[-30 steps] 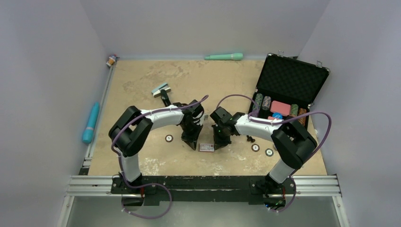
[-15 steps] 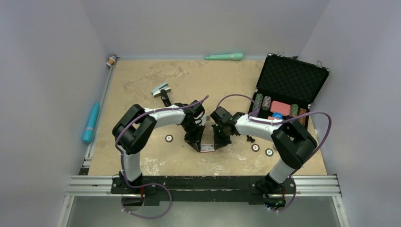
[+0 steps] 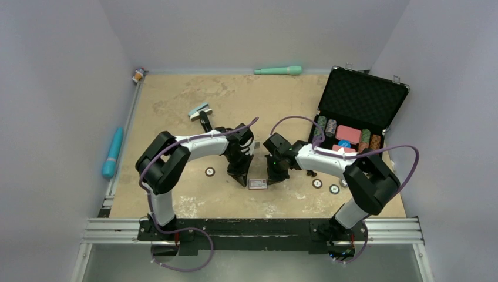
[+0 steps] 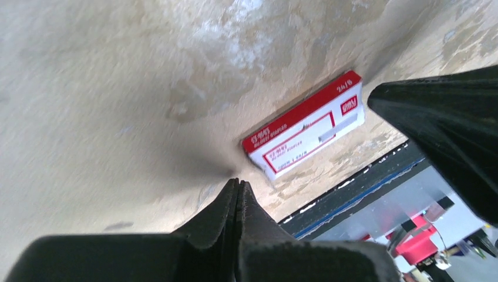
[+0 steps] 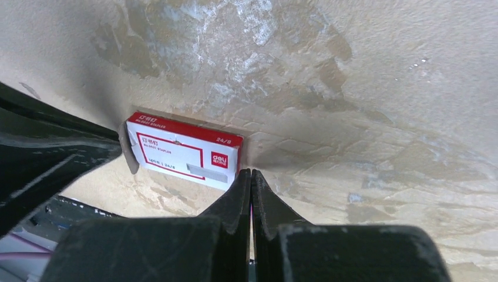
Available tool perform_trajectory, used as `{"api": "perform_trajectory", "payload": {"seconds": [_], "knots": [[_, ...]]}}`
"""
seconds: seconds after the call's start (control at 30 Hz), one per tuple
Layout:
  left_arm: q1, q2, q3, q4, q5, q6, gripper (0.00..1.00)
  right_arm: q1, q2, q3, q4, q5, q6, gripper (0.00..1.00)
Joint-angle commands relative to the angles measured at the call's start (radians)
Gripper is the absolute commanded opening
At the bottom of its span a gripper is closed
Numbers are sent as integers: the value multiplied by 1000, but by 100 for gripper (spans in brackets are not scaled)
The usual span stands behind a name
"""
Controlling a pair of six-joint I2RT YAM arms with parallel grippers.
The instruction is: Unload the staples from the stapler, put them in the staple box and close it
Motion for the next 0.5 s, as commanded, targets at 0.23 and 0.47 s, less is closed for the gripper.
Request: {"api": "perform_trajectory", "payload": {"seconds": [0.23,0.47], "knots": [[25,-286,37,-170,-198,55,0,7,-112,82,-117,78,-79,2],[59,-497,-26,-258,-356,37,0,26,-229,-4,24,-136,-77,0]]}}
